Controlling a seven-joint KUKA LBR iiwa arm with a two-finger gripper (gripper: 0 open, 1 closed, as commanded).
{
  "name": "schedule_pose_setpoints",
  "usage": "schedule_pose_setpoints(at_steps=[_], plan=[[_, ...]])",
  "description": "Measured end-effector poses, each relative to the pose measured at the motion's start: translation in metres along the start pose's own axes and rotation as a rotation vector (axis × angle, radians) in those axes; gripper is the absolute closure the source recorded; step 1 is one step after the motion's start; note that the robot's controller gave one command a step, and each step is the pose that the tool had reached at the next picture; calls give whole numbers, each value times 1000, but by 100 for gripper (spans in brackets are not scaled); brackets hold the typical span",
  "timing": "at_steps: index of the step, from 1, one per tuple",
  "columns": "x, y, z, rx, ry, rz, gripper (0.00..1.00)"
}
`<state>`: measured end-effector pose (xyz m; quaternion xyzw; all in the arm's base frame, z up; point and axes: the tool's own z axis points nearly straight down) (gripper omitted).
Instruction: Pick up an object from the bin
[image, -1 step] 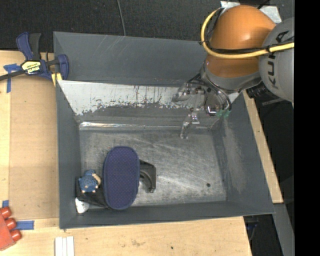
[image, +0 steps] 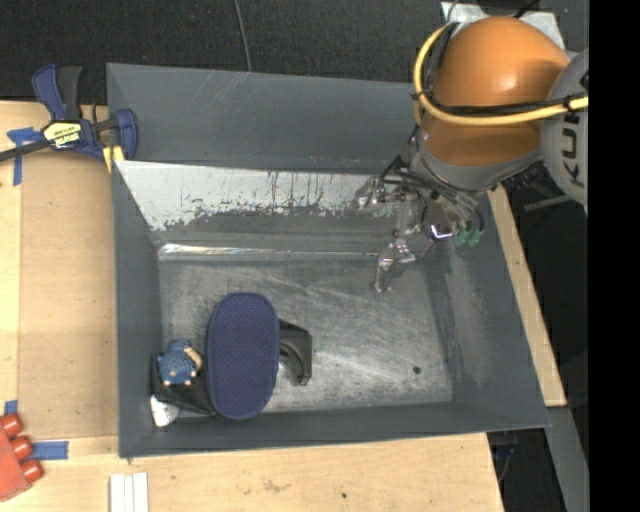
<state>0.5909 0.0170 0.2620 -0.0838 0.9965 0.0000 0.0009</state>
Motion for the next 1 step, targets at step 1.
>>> schedule_pose_setpoints(at_steps=[1], plan=[[72,50,53,-3,8,8,0]])
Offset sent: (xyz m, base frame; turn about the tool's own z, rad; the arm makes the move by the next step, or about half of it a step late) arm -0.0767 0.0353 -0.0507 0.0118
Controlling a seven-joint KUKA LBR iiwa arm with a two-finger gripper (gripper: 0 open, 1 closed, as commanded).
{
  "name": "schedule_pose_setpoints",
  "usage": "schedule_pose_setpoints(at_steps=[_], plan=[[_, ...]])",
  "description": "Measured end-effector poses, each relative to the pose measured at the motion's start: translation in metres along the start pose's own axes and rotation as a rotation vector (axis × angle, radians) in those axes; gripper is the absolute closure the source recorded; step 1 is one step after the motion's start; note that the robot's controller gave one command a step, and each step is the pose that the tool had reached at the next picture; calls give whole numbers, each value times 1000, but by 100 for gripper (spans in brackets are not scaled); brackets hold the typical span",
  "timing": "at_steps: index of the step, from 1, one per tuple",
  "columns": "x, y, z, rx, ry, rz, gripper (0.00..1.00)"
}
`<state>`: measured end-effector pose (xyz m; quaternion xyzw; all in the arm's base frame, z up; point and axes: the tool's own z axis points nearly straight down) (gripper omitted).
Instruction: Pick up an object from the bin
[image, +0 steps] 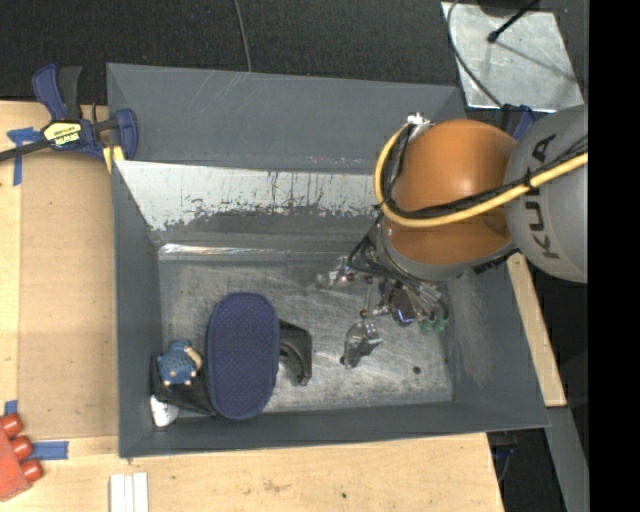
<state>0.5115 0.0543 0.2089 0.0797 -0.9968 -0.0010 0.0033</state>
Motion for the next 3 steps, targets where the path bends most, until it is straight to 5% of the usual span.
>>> schedule_pose_setpoints(at_steps=[1,2,3], plan=[[-32,31,112,5,-13,-242,0],[-39,51,47,2,-16,-62,0],[-63,98,93,3,-17,-158,0]])
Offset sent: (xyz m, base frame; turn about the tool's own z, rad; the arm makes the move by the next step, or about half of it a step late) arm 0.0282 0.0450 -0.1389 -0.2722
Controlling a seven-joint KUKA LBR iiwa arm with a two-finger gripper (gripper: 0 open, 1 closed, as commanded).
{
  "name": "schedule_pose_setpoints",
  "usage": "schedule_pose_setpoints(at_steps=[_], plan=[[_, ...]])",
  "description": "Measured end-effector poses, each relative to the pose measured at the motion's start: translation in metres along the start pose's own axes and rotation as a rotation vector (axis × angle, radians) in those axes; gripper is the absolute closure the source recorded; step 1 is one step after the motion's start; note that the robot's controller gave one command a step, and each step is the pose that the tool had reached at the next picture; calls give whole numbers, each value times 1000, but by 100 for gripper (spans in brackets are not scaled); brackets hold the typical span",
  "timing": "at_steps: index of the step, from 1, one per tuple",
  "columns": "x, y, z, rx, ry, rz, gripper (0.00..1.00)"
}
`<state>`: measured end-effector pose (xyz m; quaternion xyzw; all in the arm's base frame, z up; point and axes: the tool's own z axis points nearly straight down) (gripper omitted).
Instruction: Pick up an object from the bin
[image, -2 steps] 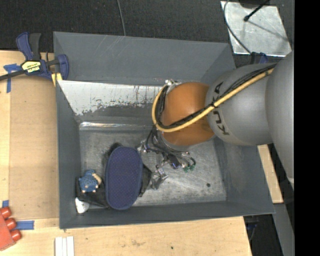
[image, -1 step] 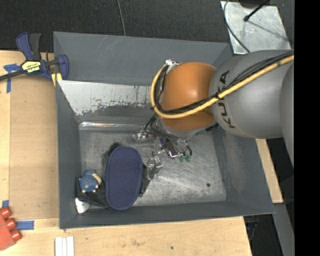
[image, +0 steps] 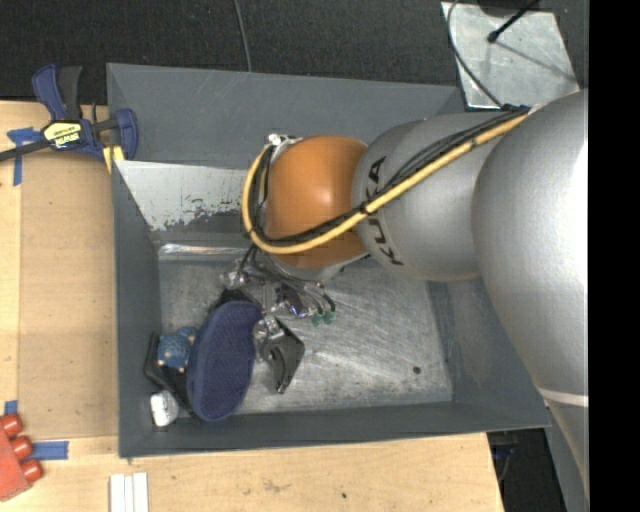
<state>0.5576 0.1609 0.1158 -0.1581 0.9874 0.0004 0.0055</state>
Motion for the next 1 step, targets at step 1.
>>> schedule_pose_setpoints(at_steps=[1], plan=[[-1,0,-1,-1,-6,3,100]])
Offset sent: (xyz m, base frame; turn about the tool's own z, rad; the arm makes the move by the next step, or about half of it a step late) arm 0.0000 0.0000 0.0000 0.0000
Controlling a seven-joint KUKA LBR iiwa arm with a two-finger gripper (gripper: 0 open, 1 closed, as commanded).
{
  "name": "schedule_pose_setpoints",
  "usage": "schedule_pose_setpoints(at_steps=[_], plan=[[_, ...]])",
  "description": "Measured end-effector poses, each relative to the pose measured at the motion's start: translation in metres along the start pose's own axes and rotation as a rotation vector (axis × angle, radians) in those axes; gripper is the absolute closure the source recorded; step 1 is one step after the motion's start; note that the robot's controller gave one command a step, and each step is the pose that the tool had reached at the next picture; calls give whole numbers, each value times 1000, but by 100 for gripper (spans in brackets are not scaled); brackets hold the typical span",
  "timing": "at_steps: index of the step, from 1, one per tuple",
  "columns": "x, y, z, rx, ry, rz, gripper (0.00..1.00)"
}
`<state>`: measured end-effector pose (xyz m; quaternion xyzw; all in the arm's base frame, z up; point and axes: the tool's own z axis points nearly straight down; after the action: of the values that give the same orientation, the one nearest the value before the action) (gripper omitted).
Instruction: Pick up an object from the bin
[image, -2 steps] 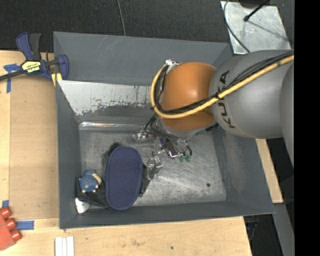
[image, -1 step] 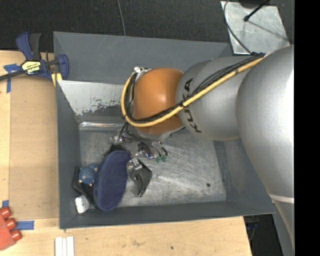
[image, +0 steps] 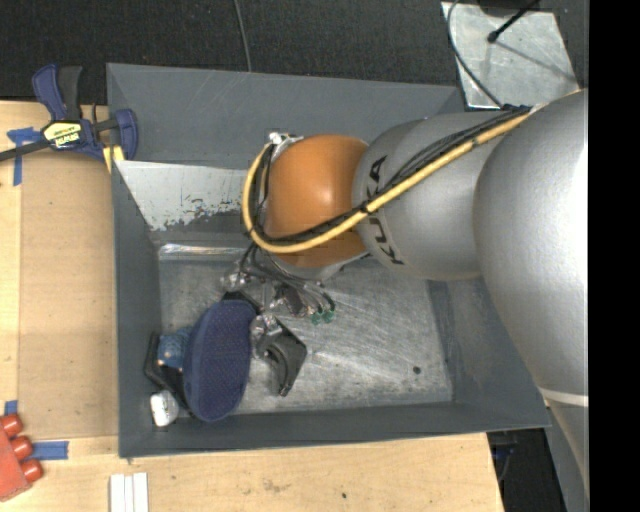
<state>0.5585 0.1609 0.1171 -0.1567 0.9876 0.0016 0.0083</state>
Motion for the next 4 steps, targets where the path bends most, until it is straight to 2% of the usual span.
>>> schedule_pose_setpoints(at_steps=[1,2,3,4], plan=[[-33,13,-121,-1,5,-334,100],[-32,13,-118,-2,12,-331,0],[38,-19,-21,-6,23,-486,0],[5,-79,41,-11,29,-393,0]])
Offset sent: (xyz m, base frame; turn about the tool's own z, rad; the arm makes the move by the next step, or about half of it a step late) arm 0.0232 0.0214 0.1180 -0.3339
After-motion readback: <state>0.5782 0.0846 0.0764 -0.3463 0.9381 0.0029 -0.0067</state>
